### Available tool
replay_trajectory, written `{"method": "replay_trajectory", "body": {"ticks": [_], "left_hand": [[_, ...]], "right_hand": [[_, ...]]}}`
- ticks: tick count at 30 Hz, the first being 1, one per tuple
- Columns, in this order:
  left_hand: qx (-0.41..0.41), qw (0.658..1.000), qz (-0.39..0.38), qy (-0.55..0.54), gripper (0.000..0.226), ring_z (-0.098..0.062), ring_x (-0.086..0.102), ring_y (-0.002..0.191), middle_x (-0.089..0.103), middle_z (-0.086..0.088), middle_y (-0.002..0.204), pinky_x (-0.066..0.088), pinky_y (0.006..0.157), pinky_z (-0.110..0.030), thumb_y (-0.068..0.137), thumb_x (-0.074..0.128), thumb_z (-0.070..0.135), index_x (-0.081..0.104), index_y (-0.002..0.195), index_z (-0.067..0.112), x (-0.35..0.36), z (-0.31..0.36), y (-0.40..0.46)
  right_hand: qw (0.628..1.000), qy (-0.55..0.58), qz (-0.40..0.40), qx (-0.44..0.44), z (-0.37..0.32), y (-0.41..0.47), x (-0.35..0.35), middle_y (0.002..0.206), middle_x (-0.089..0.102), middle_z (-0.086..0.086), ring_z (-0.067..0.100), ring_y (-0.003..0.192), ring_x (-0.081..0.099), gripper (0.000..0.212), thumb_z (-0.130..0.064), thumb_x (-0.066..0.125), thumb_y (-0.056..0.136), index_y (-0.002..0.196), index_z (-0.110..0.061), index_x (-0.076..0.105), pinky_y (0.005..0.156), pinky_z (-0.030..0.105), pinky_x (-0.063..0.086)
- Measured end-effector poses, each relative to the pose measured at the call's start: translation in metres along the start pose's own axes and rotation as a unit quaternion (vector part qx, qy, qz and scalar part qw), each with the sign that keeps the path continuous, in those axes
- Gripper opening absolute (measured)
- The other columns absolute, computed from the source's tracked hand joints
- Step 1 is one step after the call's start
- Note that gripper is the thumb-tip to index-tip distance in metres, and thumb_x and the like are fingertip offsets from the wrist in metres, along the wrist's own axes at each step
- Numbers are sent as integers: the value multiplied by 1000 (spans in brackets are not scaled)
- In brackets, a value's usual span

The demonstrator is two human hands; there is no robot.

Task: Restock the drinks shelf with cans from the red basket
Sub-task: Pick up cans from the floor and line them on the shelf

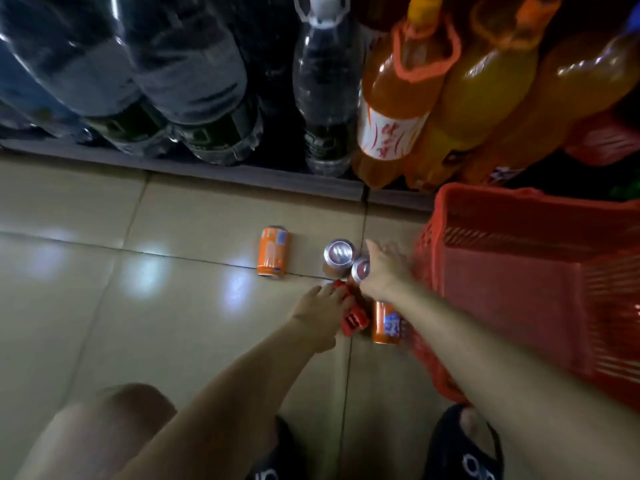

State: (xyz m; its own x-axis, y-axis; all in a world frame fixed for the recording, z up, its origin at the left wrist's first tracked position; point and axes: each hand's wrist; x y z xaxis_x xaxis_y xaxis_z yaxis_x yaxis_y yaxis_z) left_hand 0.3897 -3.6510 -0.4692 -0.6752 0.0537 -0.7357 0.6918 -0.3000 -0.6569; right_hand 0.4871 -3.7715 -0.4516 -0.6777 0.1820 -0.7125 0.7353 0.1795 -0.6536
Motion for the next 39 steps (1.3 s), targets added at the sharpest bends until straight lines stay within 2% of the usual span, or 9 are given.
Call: {"method": "replay_trajectory", "body": {"ticks": [3,5,7,9,17,24,32,36,39], "left_hand": [[52,995,36,75,79,-27,67,122,69,-8,134,53,103,-36,51,87,28,72,128,13,26,-7,31],[67,986,75,133,71,-26,72,114,75,-6,122,57,100,-39,50,82,37,78,117,16,40,-2,41],[67,982,61,165,65,-33,50,141,52,-12,153,37,121,-44,89,50,39,52,149,15,50,4,46],[36,985,58,160,59,-38,31,149,25,-17,167,22,125,-47,105,26,27,20,163,16,61,7,53],[-4,983,56,175,73,-38,39,142,42,-18,154,25,121,-49,103,56,26,13,162,20,77,5,65],[-80,995,1,-56,88,-30,57,126,56,-6,142,49,100,-41,82,78,42,30,155,26,63,-17,45],[-67,965,41,-249,85,-20,65,101,65,6,111,52,84,-30,51,73,65,48,126,34,-23,-56,12],[-109,938,93,-314,65,-19,63,97,60,9,102,54,84,-35,65,86,45,47,115,33,-43,-74,6],[-142,907,139,-372,70,-17,65,101,65,9,106,56,92,-36,59,90,41,57,120,32,-37,-90,5]], "right_hand": [[1000,-13,-22,19,9,31,15,149,35,17,36,139,39,88,-23,77,81,154,-22,29,112,39,41],[999,-12,-32,34,18,34,25,148,37,16,36,137,43,88,-18,77,80,154,-21,29,110,38,43],[999,-3,-34,39,26,29,36,150,37,16,36,138,43,98,-13,76,79,158,-22,19,110,39,43],[997,28,-38,54,31,24,44,154,34,17,37,141,40,114,-12,78,78,161,-22,0,112,44,41],[993,80,-40,78,32,23,48,159,24,22,39,144,36,113,-6,73,86,162,-19,-10,114,48,41],[994,84,-31,63,29,14,42,151,35,19,39,138,41,93,-5,67,86,158,-17,9,109,48,45],[992,101,-26,65,13,11,40,151,38,17,35,137,46,81,-21,69,93,155,-15,19,105,38,43],[993,101,-16,58,9,14,35,148,37,16,34,134,47,80,-20,71,90,153,-17,22,103,37,47],[993,103,4,49,8,15,41,143,36,15,36,129,50,74,-12,68,87,148,-19,27,100,37,50]]}}
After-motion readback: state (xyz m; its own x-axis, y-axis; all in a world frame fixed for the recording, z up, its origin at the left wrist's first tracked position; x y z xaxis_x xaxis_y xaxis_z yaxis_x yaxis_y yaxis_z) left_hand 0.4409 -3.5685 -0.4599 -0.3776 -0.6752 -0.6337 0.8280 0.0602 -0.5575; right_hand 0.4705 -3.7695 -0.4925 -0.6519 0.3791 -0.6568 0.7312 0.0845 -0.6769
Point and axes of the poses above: each hand's wrist, its own y-axis towards the middle knuckle, its own x-axis out of the palm, z = x × y
